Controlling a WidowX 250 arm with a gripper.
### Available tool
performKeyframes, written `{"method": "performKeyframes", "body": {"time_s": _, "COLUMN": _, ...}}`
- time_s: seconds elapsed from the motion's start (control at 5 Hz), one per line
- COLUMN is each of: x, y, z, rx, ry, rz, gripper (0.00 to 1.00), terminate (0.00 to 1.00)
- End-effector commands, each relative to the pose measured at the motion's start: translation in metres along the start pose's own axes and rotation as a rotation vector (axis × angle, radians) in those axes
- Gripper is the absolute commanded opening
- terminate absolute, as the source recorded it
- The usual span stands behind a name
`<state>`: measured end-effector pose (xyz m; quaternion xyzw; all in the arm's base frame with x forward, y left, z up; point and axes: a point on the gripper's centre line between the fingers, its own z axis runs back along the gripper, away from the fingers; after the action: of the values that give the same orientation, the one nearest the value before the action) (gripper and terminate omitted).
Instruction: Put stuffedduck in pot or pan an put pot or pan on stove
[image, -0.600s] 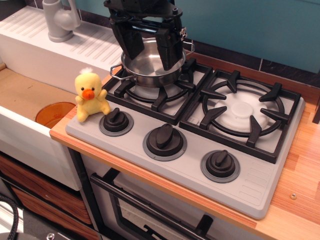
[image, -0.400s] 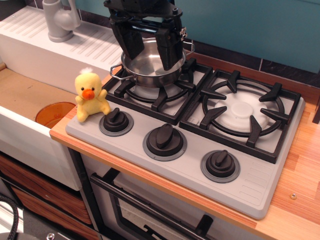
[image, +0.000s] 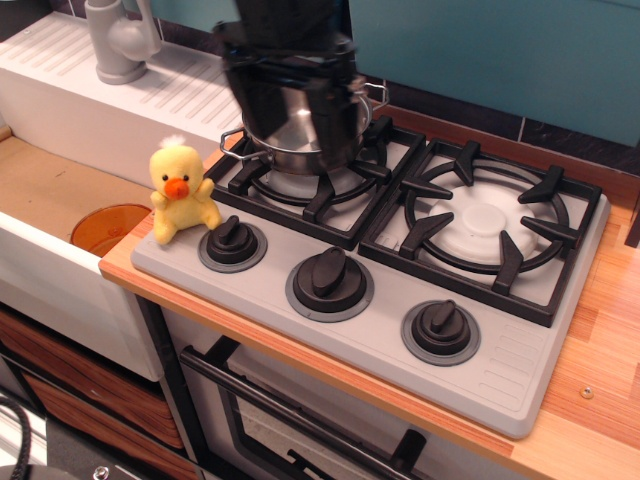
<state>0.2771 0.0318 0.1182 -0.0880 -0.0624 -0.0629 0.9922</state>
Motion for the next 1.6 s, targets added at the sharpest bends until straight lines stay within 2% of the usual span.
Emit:
{"method": "performKeyframes", "body": {"time_s": 0.0, "x": 0.014, "y": 0.045, "z": 0.026, "rx": 0.045, "ry": -0.066, "rz": -0.035, "gripper": 1.00, "terminate": 0.00}}
{"method": "performKeyframes", "body": {"time_s": 0.2, "x": 0.013, "y": 0.060, "z": 0.031, "rx": 0.062, "ry": -0.076, "rz": -0.040, "gripper": 1.00, "terminate": 0.00}}
{"method": "performKeyframes", "body": {"time_s": 0.8, "x": -0.002, "y": 0.083, "z": 0.005, "rx": 0.061, "ry": -0.137, "rz": -0.055, "gripper": 1.00, "terminate": 0.00}}
{"method": "performKeyframes", "body": {"time_s": 1.0, "x": -0.007, "y": 0.087, "z": -0.001, "rx": 0.045, "ry": -0.133, "rz": -0.071, "gripper": 1.00, "terminate": 0.00}}
{"method": "performKeyframes", "body": {"time_s": 1.4, "x": -0.010, "y": 0.100, "z": -0.002, "rx": 0.048, "ry": -0.166, "rz": -0.114, "gripper": 1.00, "terminate": 0.00}}
